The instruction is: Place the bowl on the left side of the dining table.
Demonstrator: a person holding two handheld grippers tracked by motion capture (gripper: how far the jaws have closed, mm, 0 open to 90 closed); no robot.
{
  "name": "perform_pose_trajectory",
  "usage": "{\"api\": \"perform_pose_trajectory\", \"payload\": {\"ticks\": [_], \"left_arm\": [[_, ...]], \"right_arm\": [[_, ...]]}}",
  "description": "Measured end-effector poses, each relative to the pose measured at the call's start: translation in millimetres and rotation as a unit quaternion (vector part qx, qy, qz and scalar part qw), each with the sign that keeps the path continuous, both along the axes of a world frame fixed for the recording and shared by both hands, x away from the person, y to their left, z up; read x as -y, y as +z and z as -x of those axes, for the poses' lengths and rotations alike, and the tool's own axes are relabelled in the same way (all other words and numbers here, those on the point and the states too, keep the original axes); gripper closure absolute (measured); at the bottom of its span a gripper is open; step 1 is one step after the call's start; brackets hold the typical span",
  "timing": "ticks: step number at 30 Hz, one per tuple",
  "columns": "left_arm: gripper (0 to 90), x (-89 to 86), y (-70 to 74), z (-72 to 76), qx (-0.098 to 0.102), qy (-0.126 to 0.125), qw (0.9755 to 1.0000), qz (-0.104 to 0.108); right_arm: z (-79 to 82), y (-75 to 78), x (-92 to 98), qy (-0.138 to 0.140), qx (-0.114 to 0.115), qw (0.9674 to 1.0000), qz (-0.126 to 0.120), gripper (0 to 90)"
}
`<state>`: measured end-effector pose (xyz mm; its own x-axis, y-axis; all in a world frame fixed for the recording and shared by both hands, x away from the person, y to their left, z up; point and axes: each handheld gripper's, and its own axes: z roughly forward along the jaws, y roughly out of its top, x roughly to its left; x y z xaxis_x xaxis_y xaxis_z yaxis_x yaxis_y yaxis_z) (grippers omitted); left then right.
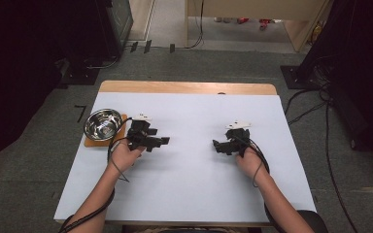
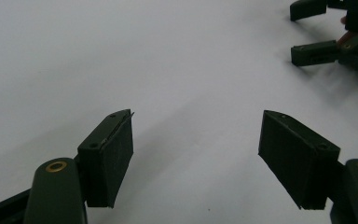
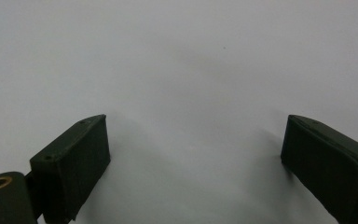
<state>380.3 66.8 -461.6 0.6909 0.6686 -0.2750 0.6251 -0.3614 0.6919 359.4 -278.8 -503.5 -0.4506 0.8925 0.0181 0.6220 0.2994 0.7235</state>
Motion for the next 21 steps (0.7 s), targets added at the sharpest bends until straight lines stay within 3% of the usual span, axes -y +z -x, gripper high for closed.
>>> {"api": "perform_pose_trajectory", "payload": {"ticks": [6,21], "left_arm": [[26.2,8.2,-8.5,1.5,0.006,-0.012,0.9998,-0.015],[25.7,22.7,-22.9,4.5,-0.007,-0.035,0.9987,-0.035]], "right_arm": [[0.1,0.0,0.0,0.000,0.000,1.0000,0.001,7.5],[0.0,0.0,0.1,0.001,0.000,1.0000,0.001,7.5]]}}
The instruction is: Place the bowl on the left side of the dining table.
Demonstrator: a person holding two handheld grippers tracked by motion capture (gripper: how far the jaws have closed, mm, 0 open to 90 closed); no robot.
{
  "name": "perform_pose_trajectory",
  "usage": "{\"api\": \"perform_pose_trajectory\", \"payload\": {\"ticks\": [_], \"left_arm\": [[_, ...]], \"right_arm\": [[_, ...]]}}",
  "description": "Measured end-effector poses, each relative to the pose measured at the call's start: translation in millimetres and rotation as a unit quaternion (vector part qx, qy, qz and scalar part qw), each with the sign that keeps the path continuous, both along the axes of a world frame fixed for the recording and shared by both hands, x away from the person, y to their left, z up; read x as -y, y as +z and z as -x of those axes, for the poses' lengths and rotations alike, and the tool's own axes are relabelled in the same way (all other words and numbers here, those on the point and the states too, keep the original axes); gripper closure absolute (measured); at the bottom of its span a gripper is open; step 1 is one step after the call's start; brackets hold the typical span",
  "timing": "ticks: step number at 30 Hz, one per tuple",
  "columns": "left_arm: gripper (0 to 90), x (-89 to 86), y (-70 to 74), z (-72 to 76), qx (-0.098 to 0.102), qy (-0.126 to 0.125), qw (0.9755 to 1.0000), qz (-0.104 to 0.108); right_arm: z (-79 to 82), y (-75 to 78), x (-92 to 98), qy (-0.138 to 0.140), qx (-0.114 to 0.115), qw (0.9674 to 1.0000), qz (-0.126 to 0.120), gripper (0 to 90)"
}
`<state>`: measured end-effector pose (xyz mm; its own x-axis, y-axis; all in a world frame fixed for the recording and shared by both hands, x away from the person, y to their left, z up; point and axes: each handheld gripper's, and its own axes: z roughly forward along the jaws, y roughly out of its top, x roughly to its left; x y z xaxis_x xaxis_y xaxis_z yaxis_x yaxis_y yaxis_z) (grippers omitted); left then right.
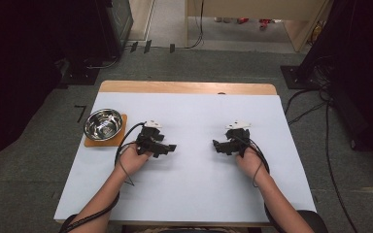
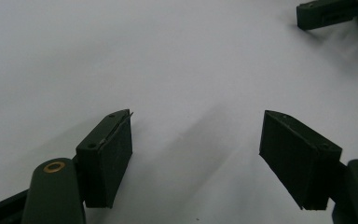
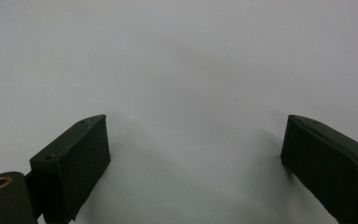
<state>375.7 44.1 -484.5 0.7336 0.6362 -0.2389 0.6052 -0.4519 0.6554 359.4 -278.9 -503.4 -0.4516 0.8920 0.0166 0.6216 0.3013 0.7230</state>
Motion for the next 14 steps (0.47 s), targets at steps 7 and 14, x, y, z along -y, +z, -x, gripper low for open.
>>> {"api": "perform_pose_trajectory", "payload": {"ticks": [7,14], "left_arm": [[20.3,-0.3,-2.3,0.4,0.002,-0.009,0.9999,0.012],[18.8,-2.2,-3.7,-0.2,-0.001,-0.010,0.9997,0.024]], "right_arm": [[0.0,0.0,0.0,0.000,0.000,1.0000,0.000,7.4],[0.0,0.0,0.0,0.000,0.000,1.0000,0.000,7.4]]}}
